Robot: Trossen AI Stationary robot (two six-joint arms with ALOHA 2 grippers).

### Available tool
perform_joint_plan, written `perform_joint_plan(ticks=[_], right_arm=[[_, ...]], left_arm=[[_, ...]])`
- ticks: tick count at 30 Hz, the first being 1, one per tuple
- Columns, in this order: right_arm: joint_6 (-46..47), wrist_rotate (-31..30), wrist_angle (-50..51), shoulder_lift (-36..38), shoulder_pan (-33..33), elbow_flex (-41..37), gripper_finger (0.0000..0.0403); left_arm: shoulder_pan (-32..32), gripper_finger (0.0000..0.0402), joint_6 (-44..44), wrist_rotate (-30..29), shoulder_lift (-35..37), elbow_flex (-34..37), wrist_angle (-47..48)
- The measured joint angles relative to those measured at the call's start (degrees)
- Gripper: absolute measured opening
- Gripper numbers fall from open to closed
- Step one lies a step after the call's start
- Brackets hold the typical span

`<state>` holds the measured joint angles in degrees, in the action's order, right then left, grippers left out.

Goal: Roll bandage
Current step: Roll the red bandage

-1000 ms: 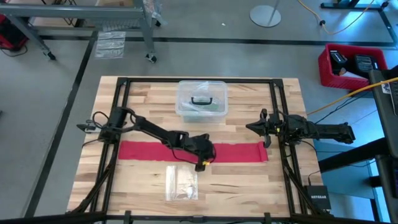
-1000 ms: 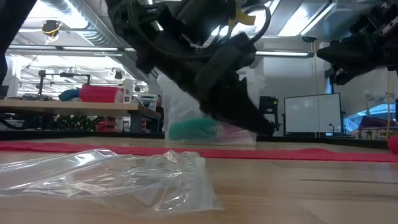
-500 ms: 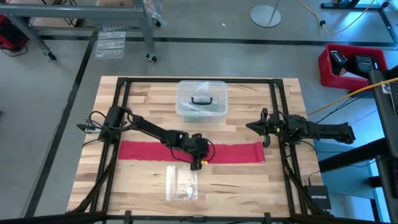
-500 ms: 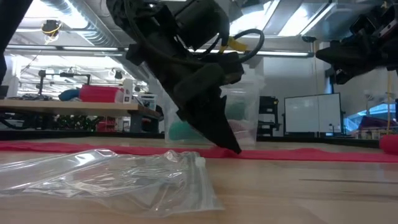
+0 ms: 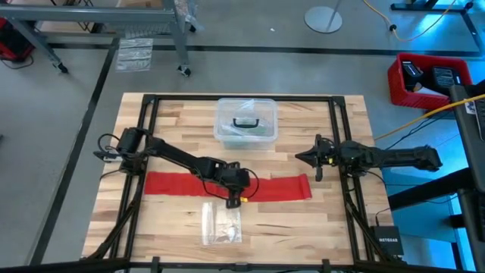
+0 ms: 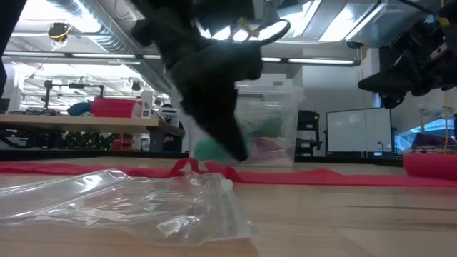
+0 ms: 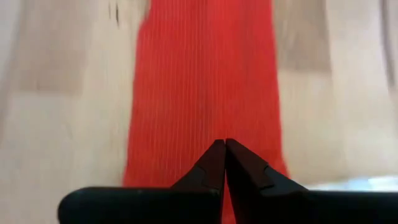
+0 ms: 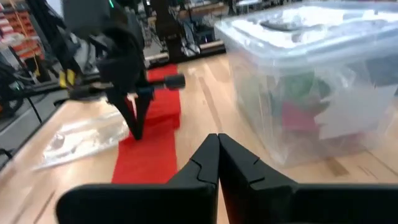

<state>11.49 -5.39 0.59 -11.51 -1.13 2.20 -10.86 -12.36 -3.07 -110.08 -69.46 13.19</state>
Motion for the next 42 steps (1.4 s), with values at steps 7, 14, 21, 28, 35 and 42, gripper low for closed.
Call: perform_joint_plan(ticks=[7,14,21,28,35,42], right_arm=[[2.5,0.9,5.0,-7.4,0.0,8.7,0.0010],[9.4,6.1,25.0,-15.7,-0.1,21.5,0.0010],[15.0,8.0,38.5,-21.2,-3.0,29.3,0.0010],[27.7,13.5,47.9,-23.1,-8.7,29.9,0.0010],[39.2,13.8,49.3,-28.8,-13.8,24.3,0.0010],[37.7,10.2,40.7,-38.1,-16.9,19.9,0.0010]], left_arm=[[1.8,0.0005,6.6,-0.6,0.1,-5.4,-6.2],[5.1,0.0005,8.3,-0.7,-0.5,-5.5,-16.6],[6.5,0.0005,9.4,0.6,-2.3,-5.5,-26.5],[5.3,0.0005,10.9,1.0,-3.3,-5.7,-29.3],[4.3,0.0005,11.2,1.2,-6.1,-5.9,-31.7],[4.6,0.0005,9.5,1.0,-7.5,-5.9,-32.6]])
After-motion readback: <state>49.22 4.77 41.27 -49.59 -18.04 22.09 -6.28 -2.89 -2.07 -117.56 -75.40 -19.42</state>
